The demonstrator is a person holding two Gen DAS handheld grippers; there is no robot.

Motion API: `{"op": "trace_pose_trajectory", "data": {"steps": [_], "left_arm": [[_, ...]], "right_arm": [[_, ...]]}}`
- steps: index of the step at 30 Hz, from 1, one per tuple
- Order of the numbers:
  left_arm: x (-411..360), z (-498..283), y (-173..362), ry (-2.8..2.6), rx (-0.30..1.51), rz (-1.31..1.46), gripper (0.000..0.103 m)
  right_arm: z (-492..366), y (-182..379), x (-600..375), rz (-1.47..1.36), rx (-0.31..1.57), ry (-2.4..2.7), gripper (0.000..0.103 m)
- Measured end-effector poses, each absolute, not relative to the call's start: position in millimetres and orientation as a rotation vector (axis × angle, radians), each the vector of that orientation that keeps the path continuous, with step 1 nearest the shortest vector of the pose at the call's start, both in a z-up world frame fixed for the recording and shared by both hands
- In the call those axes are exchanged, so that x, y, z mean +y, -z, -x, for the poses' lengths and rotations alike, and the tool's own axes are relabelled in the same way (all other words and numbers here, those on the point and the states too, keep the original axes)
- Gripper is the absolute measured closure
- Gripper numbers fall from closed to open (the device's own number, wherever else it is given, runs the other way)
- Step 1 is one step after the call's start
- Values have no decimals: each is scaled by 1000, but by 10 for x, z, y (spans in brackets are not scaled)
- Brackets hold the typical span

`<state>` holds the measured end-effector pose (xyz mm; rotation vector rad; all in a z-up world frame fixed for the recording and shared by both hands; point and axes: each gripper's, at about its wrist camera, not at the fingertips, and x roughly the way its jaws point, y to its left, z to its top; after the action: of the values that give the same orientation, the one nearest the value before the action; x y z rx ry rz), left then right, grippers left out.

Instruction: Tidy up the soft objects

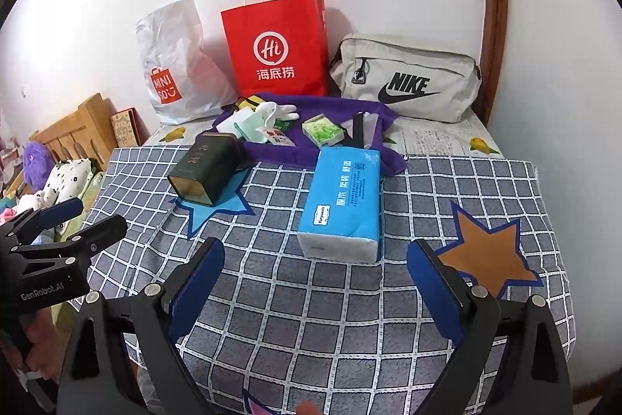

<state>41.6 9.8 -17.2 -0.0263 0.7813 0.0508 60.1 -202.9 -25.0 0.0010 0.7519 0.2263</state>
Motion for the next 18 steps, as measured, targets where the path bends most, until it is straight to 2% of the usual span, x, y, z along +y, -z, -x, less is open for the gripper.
{"op": "trace_pose_trajectory", "data": {"steps": [18], "left_arm": [[124,-403,196,-70,786,18,11]], "right_arm": [[-554,256,-2117,-12,745,-214,9]]}}
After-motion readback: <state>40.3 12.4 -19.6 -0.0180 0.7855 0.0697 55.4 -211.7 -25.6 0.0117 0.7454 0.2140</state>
